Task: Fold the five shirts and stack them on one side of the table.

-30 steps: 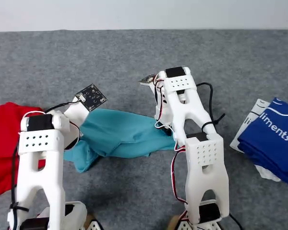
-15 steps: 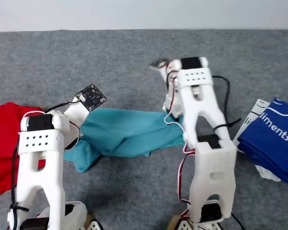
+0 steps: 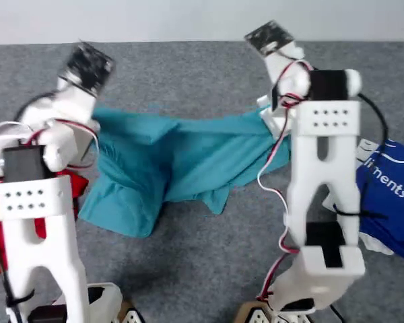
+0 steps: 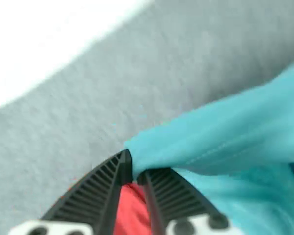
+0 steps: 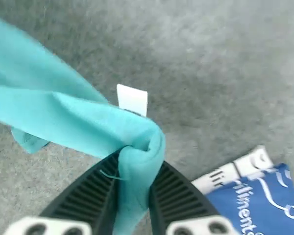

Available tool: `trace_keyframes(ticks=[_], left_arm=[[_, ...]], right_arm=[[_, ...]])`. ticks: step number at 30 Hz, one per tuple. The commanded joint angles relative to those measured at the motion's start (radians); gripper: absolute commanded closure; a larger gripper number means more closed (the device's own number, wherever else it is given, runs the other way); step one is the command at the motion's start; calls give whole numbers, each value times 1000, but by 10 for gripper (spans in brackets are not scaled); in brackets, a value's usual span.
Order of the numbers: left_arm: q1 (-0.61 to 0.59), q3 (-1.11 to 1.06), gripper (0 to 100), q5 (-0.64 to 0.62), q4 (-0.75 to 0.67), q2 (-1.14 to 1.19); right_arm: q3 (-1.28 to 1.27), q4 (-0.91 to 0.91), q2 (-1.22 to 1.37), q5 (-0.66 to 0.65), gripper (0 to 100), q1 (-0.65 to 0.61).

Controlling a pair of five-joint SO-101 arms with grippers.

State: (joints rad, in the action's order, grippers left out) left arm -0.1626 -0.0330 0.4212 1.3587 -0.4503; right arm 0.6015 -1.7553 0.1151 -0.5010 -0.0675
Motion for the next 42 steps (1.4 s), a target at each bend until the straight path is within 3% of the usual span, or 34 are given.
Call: trace_keyframes(ticks=[1, 8, 11, 17, 25, 33, 42], left_arm=[[-2, 176, 995, -41, 2, -5], [-5, 412, 995, -61, -40, -5], [-3, 472, 995, -57, -75, -5], [-8, 481, 995, -46, -91, -6], [-2, 472, 995, 68, -89, -3], [-23, 364, 995, 74, -87, -12], [-9, 587, 995, 72, -84, -12]], right_arm=[[49, -39, -113, -11, 988, 28], [51, 22, -171, -12, 987, 24], [51, 22, -183, -72, 987, 21], [94, 62, -231, -103, 987, 25], [183, 153, -255, -104, 987, 21], [187, 168, -291, -157, 987, 27], [187, 136, -398, -193, 987, 38]])
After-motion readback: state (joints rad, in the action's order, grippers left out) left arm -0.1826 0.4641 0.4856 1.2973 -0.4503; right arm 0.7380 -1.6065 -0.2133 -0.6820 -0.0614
